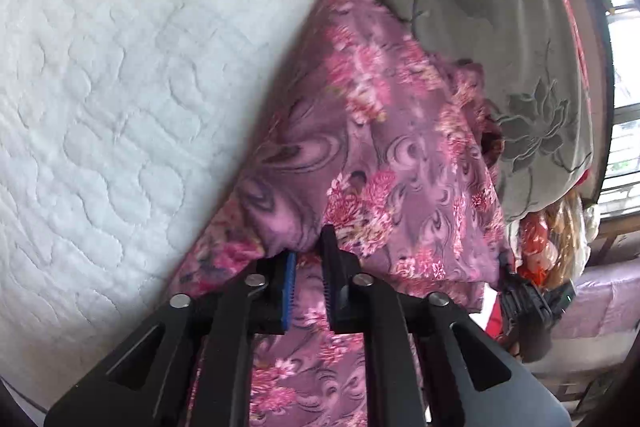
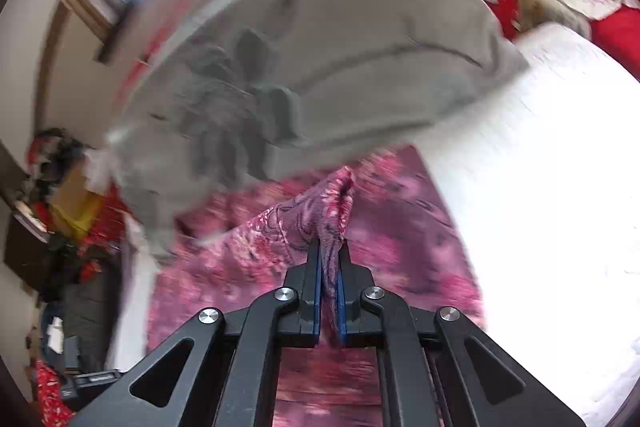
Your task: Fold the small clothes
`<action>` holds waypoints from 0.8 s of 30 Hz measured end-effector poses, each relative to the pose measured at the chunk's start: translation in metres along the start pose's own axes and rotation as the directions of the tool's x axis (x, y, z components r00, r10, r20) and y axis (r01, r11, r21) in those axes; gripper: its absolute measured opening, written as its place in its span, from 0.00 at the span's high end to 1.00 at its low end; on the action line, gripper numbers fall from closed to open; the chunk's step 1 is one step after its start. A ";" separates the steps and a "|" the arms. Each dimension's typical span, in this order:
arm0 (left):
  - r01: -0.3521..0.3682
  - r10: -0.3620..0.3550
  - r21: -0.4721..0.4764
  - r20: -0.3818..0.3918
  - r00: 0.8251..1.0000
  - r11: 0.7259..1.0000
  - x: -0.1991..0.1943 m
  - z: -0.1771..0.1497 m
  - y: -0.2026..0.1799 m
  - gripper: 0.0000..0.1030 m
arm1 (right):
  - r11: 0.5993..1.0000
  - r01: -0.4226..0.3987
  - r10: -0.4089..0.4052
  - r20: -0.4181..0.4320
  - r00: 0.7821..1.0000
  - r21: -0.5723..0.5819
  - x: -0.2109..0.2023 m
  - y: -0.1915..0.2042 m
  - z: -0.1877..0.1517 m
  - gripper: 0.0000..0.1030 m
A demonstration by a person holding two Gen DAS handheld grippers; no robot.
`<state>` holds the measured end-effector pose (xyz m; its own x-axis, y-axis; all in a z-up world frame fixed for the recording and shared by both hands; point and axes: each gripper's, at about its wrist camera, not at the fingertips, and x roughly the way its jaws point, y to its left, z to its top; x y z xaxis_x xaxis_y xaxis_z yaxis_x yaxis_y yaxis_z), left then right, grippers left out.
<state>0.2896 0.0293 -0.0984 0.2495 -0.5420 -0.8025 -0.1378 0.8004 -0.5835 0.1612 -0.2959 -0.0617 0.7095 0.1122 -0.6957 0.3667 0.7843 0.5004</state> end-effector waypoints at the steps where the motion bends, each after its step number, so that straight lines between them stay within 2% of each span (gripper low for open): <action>1: -0.002 0.002 0.005 0.001 1.000 1.000 -0.003 -0.001 0.000 0.92 | 0.999 0.049 -0.049 -0.056 0.997 -0.007 0.011 -0.004 -0.004 0.95; 3: -0.016 0.015 0.045 0.003 1.000 0.999 -0.013 -0.006 -0.004 0.92 | 0.998 0.057 -0.058 -0.063 0.996 -0.021 0.010 -0.006 -0.008 0.94; 5: -0.001 0.000 0.086 0.011 1.000 0.996 -0.022 -0.012 -0.011 0.92 | 0.998 0.048 -0.049 -0.021 0.999 -0.027 -0.004 -0.003 -0.008 0.88; 7: 0.005 -0.012 0.144 0.047 0.999 0.990 -0.033 -0.017 -0.027 0.92 | 1.000 0.008 -0.007 0.011 1.000 -0.030 -0.018 -0.003 -0.007 0.88; 8: -0.013 -0.003 0.190 0.079 0.997 0.982 -0.038 -0.018 -0.038 0.90 | 1.000 -0.007 0.007 0.009 1.000 -0.027 -0.021 -0.003 -0.006 0.84; 9: -0.031 0.009 0.217 0.099 0.995 0.976 -0.039 -0.018 -0.045 0.88 | 1.000 -0.012 0.012 -0.008 1.000 -0.021 -0.020 -0.004 -0.007 0.74; 11: -0.090 0.058 0.248 0.133 0.989 0.964 -0.032 -0.013 -0.057 0.78 | 0.999 0.020 -0.021 -0.041 0.999 -0.031 -0.013 -0.006 -0.011 0.68; 13: -0.143 0.117 0.248 0.117 0.986 0.958 -0.015 -0.005 -0.061 0.78 | 0.998 0.044 -0.048 -0.096 0.994 -0.051 0.000 -0.006 -0.016 0.73; 14: -0.160 0.141 0.246 0.094 0.986 0.956 -0.007 -0.002 -0.059 0.78 | 0.996 0.054 -0.060 -0.093 0.994 -0.068 0.003 0.000 -0.018 0.95; 16: -0.220 0.212 0.244 0.059 0.975 0.944 0.014 0.002 -0.052 0.78 | 0.996 0.033 -0.036 -0.035 0.999 -0.078 -0.007 0.001 -0.017 0.95; 17: -0.223 0.217 0.248 0.055 0.975 0.943 0.017 0.001 -0.046 0.78 | 0.997 0.030 -0.031 -0.017 0.999 -0.067 -0.011 -0.002 -0.015 0.95; 18: -0.223 0.213 0.256 0.067 0.975 0.940 0.017 0.001 -0.046 0.78 | 0.998 0.037 -0.039 -0.030 0.999 -0.057 -0.009 -0.006 -0.014 0.95; 20: -0.231 0.221 0.259 0.066 0.973 0.938 0.014 0.002 -0.048 0.78 | 0.994 0.090 -0.098 -0.132 0.986 -0.065 0.007 -0.014 -0.015 0.94; 22: -0.230 0.224 0.256 0.053 0.973 0.939 0.008 0.000 -0.049 0.78 | 0.989 0.099 -0.114 -0.135 0.984 -0.113 0.001 -0.008 -0.015 0.92; 23: -0.210 0.207 0.259 0.040 0.978 0.943 0.003 -0.004 -0.050 0.78 | 0.986 0.101 -0.119 -0.132 0.984 -0.131 -0.005 -0.004 -0.015 0.88; 24: -0.186 0.185 0.272 0.029 0.982 0.944 -0.004 -0.012 -0.052 0.78 | 0.984 0.076 -0.097 -0.129 0.987 -0.159 -0.016 0.002 -0.015 0.88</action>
<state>0.2842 -0.0129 -0.0666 0.2474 -0.3769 -0.8926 0.0841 0.9261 -0.3678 0.1416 -0.2866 -0.0573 0.5870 0.1133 -0.8017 0.3195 0.8774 0.3579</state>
